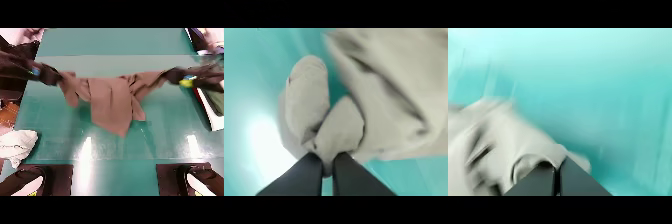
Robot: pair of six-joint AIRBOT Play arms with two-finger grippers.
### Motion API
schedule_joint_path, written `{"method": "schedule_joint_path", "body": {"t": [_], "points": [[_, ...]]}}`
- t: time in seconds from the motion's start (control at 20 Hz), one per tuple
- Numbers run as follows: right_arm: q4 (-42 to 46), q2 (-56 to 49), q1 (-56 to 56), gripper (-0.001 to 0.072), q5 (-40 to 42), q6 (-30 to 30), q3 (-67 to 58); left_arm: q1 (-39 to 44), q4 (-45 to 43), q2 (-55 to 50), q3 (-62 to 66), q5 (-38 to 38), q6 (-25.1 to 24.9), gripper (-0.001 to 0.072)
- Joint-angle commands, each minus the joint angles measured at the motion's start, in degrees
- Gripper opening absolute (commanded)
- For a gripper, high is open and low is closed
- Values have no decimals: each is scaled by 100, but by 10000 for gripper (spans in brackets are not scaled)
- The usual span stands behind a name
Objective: Fold the shirts.
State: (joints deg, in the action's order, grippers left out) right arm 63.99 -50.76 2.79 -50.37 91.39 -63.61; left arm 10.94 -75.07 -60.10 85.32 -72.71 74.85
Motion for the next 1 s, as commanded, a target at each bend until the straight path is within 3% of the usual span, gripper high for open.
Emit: {"method": "schedule_joint_path", "body": {"t": [0.0,0.25,0.45,0.7,0.95], "points": [[63,785,-1106,12,-776,-2,-850,-4,-424,424,1137,-26,35,35],[50,1274,-2232,12,-1626,-2,-1744,-4,-297,629,2203,-282,396,35],[50,1316,-2350,12,-2179,-2,-1950,-4,358,616,2256,-675,468,35],[-11,831,-2312,12,-2774,-2,-1950,-4,389,605,1834,-796,470,35],[90,90,-1458,12,-2487,-109,-1947,-4,387,605,492,-584,468,35]]}}
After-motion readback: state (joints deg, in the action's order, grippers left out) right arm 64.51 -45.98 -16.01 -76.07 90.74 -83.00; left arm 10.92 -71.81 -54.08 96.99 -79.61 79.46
